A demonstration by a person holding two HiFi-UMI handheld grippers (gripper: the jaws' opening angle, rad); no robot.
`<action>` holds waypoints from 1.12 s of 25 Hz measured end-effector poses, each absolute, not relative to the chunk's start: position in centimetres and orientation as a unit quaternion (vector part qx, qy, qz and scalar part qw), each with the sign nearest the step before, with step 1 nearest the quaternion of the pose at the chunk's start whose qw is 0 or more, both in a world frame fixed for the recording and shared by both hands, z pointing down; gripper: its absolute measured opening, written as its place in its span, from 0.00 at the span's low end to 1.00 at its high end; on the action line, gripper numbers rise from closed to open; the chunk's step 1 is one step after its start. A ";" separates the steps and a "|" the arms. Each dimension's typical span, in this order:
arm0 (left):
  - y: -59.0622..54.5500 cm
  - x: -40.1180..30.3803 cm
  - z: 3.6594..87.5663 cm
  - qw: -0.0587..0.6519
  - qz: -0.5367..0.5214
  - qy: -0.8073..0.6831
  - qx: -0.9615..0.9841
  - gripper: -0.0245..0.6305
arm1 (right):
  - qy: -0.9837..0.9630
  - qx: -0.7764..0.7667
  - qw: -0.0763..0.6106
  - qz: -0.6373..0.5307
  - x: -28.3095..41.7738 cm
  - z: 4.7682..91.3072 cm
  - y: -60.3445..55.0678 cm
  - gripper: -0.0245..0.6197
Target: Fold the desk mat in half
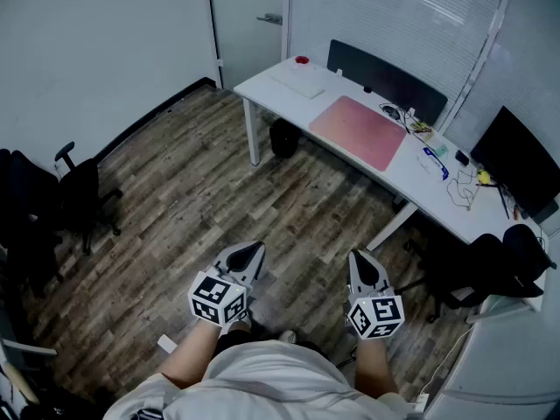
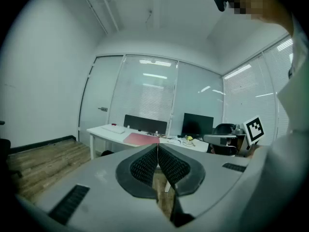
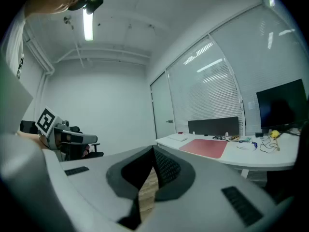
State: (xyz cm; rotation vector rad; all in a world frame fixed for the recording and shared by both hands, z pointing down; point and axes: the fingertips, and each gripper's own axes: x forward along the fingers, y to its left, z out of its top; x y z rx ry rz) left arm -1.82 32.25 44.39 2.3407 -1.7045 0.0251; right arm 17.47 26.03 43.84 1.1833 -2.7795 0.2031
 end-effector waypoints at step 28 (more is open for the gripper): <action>31.5 -1.1 44.3 0.121 0.016 -0.582 0.804 0.06 | -0.917 0.385 0.051 0.085 18.0 44.5 25.0 0.12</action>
